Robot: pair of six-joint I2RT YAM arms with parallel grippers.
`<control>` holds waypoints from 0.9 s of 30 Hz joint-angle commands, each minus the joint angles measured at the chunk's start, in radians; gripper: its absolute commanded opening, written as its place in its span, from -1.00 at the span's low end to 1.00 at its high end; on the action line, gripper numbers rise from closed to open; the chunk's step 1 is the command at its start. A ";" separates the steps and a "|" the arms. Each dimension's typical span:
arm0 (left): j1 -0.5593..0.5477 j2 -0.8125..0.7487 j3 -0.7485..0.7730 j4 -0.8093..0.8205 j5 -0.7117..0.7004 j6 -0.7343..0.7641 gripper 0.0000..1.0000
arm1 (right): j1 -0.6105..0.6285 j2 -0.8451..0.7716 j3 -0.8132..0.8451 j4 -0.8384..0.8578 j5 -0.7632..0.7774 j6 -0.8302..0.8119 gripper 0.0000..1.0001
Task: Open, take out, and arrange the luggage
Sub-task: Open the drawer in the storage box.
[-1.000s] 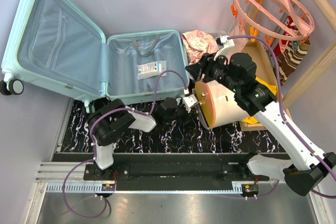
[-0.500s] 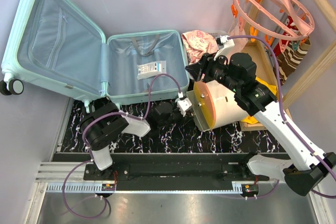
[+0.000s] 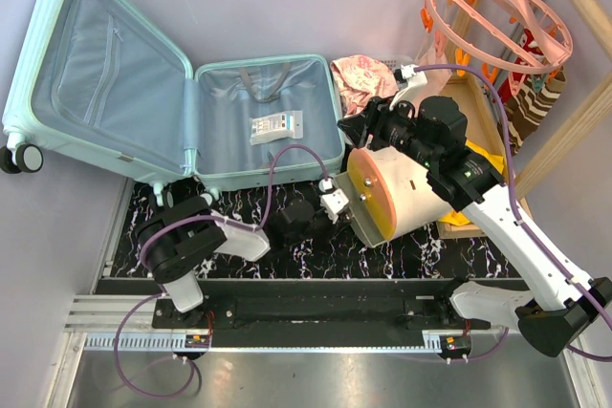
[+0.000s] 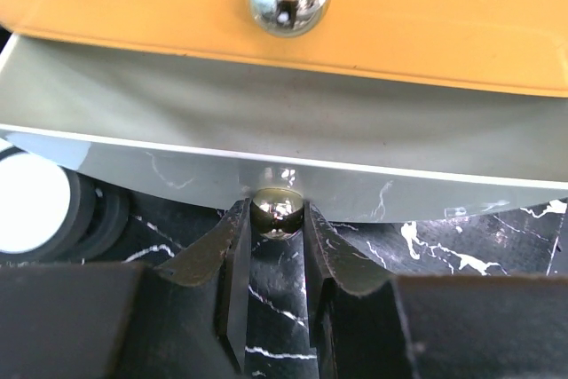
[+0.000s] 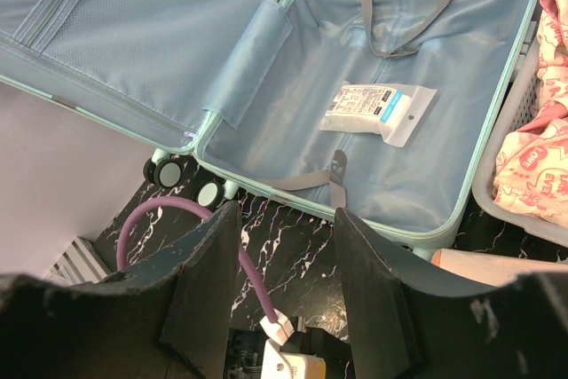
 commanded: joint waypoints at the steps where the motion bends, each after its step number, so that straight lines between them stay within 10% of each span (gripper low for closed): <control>1: -0.018 -0.058 -0.045 0.106 -0.041 -0.033 -1.00 | 0.001 -0.022 0.014 0.032 0.008 -0.004 0.11; 27: -0.080 -0.127 -0.125 0.080 -0.135 -0.046 -0.79 | 0.001 -0.007 0.014 0.031 0.005 0.002 0.12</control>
